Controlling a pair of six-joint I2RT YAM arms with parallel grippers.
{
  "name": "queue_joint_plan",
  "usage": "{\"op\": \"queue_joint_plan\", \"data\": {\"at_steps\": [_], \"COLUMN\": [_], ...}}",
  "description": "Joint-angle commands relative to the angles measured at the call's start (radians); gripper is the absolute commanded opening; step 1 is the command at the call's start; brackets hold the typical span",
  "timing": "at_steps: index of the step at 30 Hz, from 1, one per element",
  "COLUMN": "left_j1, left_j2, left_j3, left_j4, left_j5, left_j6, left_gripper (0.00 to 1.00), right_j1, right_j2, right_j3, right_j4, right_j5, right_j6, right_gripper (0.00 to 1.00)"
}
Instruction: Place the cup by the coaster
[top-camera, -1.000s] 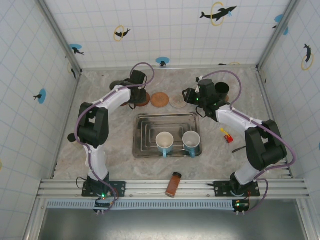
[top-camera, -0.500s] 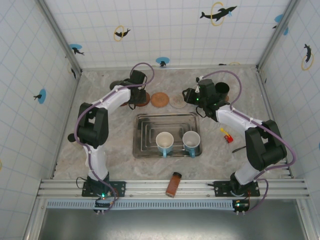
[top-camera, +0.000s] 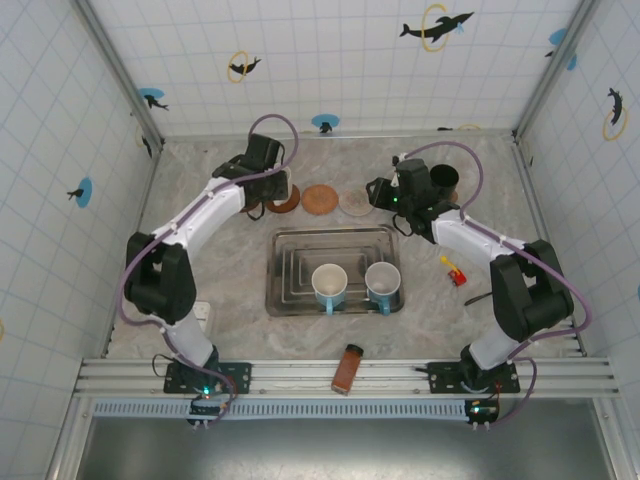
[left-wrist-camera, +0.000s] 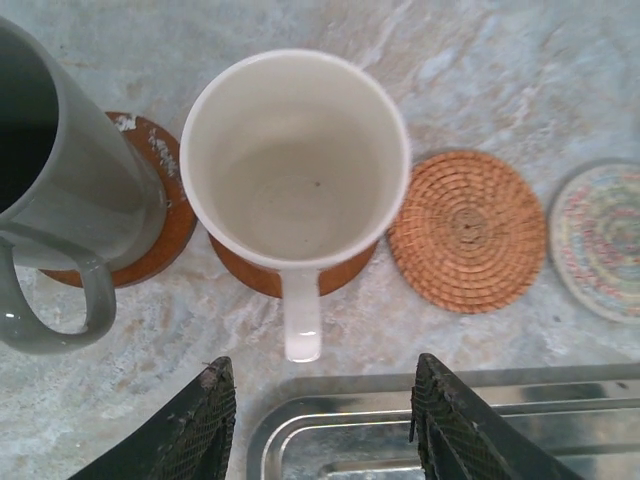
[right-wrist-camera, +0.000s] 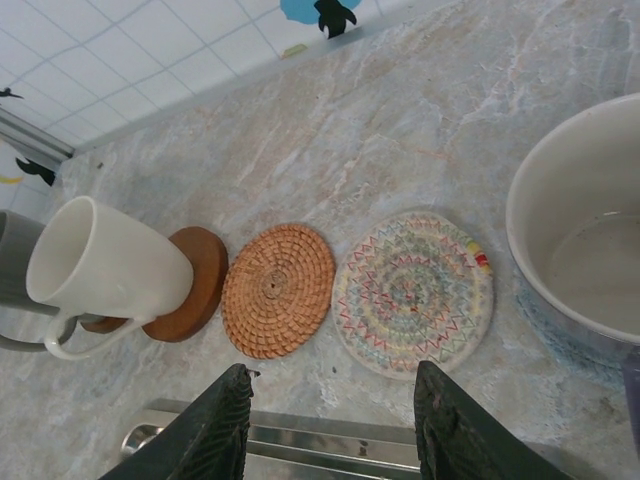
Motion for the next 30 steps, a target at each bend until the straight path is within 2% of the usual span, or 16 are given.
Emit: {"op": "queue_joint_plan", "data": {"at_steps": [1,4,7,19,30], "left_j1": [-0.022,-0.024,-0.067,-0.075,-0.075], "left_j2": [-0.067,-0.13,-0.21,-0.514,-0.617], "left_j3": [-0.023,-0.054,-0.111,-0.378,-0.49], "left_j4": [0.036,0.08,0.137,0.267,0.337], "left_j5": [-0.008,0.005,0.003,-0.026,-0.03], "left_j6": [-0.033,-0.043,-0.057,-0.076,-0.056], "left_gripper": [0.49,0.5,0.51,0.54,0.57], "right_j1": [0.009,0.025,0.039,0.135,0.258], "right_j2": [-0.033,-0.043,-0.054,-0.135,-0.229], "right_j3": [0.058,0.063,0.079,0.125,0.188], "right_j4": [-0.045,-0.065,-0.104,-0.241,-0.509], "right_j5": [0.037,0.066,0.096,0.188,0.307], "right_j6": [-0.023,-0.03,-0.043,-0.079,-0.138], "right_gripper": [0.47,0.49,0.49,0.5,0.53]}}
